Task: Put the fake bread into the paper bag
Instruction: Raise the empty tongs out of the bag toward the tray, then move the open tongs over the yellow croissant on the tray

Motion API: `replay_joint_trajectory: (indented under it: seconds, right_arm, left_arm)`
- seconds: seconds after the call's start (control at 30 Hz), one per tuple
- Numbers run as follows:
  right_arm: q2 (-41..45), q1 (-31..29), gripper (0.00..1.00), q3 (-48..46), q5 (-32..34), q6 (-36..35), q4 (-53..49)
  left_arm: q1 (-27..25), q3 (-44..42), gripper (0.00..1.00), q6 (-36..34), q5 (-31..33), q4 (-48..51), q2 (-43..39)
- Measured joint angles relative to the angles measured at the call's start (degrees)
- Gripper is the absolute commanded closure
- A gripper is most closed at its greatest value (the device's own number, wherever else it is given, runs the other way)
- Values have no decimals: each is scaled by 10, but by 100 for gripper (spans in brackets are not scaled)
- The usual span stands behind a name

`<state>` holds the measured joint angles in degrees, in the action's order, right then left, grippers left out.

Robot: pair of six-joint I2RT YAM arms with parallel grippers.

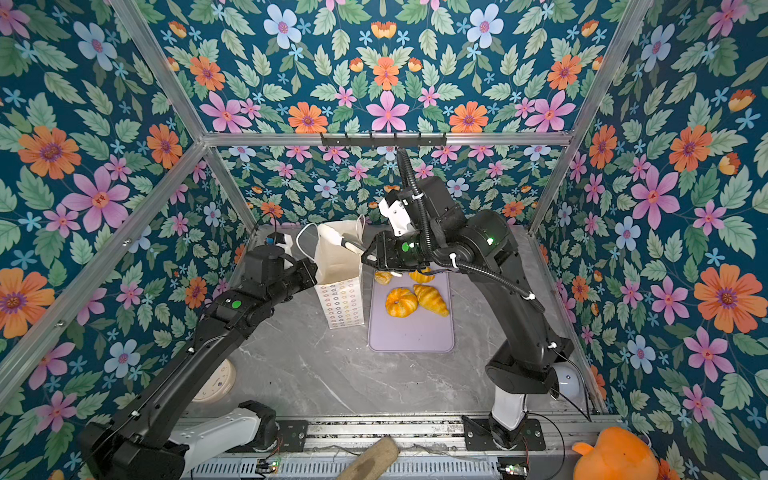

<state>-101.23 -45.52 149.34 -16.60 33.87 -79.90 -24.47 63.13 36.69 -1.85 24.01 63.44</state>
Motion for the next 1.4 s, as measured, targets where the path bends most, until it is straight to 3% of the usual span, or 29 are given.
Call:
replay_joint_trajectory:
  seconds: [0.47,0.73,0.93,1.4]
  right_arm:
    - [162,17,60,-176,109,-38,0]
    - [231,77,61,-302,157,-62,-5]
    - [260,119,61,-383,170,-96,-9]
    - [260,125,59,-520,219,-206,2]
  left_arm:
    - [1,-1,100,-8,-22,-9,1]
    - [12,-1,100,-13,-28,-13,2]
    - [19,-2,100,-14,-34,-13,2]
    - [38,-4,100,-18,-49,-13,3]
